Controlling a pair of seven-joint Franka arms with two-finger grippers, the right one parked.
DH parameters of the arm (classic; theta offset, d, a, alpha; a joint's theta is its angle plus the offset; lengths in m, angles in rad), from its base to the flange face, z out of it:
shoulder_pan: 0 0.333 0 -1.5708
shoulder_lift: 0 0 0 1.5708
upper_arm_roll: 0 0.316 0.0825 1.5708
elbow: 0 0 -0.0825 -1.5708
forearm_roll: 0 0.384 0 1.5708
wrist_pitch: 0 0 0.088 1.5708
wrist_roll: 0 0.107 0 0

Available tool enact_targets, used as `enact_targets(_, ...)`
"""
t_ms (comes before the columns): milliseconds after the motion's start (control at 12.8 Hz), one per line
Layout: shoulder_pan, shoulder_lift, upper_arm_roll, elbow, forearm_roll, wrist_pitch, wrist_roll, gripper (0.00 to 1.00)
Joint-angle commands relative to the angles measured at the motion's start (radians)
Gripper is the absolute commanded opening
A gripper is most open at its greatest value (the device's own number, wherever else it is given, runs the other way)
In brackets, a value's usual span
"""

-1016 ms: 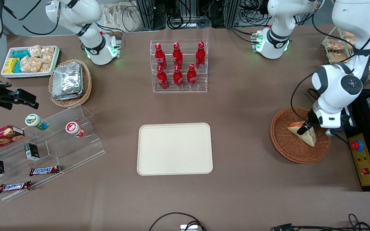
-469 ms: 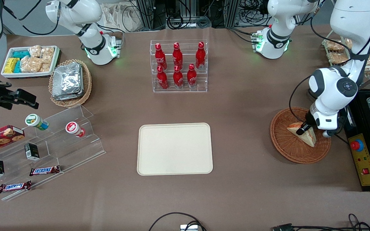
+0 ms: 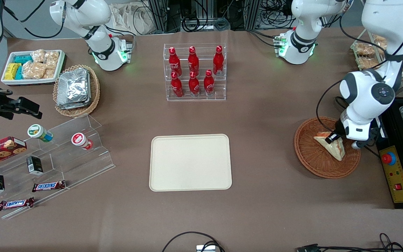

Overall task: Place sandwich from basket to tray
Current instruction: 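Lift the sandwich up out of the basket with the left gripper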

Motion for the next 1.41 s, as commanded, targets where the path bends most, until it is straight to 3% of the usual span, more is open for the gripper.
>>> enact_targets(0, -0.002, -0.134, -0.008, -0.004, 0.011, -0.133, 0.166, 0.28)
enact_targets(312, -0.013, -0.173, -0.084, 0.068, 0.011, -0.246, 0.372, 0.27)
enact_targets(547, -0.013, -0.159, -0.174, 0.215, 0.009, -0.429, 0.371, 0.24)
enact_targets(781, -0.013, -0.157, -0.265, 0.301, 0.000, -0.495, 0.357, 0.24)
enact_targets(1094, -0.018, -0.063, -0.401, 0.438, 0.009, -0.526, 0.158, 0.22)
enact_targets(1328, -0.051, 0.016, -0.451, 0.518, 0.043, -0.535, 0.043, 0.22)
